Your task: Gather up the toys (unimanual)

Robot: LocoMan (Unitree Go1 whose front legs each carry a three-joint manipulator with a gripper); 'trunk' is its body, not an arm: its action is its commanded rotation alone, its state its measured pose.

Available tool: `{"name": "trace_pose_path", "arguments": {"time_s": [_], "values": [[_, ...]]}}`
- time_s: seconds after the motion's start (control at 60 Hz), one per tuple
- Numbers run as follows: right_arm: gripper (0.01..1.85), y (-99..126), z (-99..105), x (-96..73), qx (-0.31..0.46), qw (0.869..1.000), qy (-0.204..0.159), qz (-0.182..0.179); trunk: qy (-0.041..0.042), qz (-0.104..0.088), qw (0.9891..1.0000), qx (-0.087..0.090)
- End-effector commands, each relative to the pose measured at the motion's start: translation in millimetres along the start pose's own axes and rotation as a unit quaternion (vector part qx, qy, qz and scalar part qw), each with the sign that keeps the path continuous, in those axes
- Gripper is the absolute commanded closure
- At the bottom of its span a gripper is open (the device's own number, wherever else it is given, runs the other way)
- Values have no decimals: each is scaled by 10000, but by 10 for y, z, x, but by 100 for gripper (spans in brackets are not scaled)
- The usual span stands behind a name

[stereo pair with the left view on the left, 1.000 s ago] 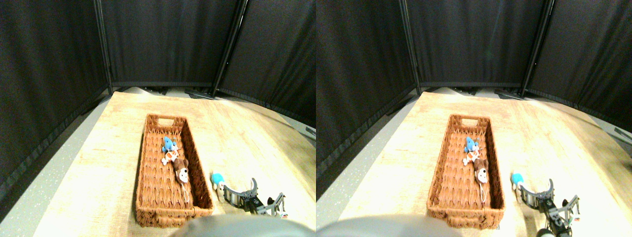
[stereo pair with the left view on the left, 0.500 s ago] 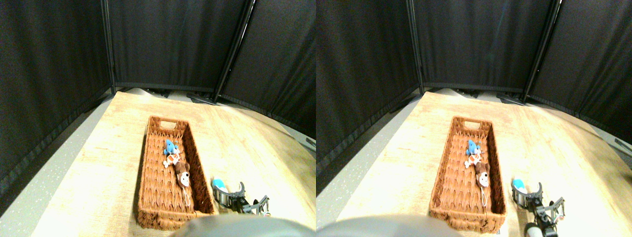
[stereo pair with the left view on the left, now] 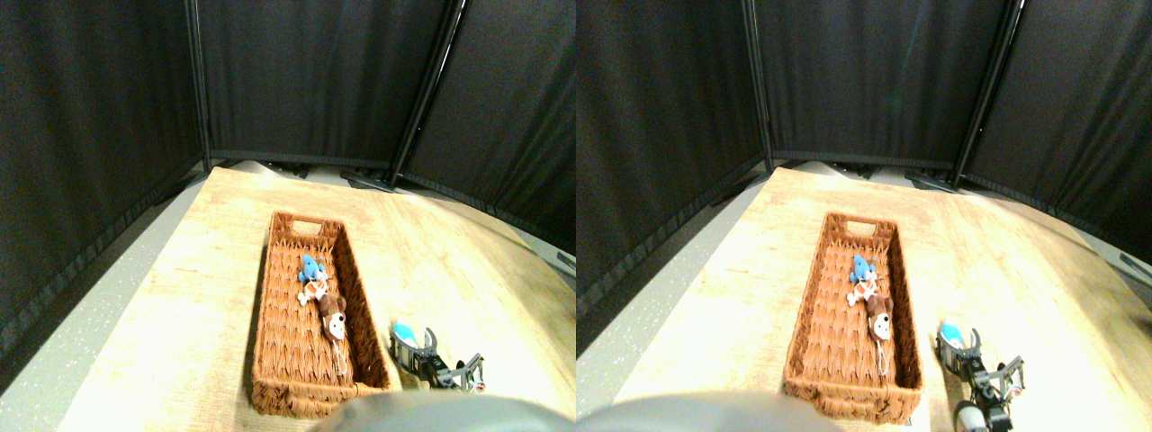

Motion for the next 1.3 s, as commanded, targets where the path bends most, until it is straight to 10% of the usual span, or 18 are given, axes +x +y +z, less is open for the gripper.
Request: {"name": "trace_pose_path", "arguments": {"time_s": [0.017,0.5,0.783,1.3], "values": [[176,-43,44,-15,-181,9980,-553,-240,113,39,9999,-53],[178,406,86,-166,-308,9950,-300,904,-9,54,9999,-105],[180,1038,-81,-247,-985,9830,281,1526,-144,180,9994,-265],[180,1581,-496,-232,-1564,9659,1108,1739,-375,598,9953,-669]]}}
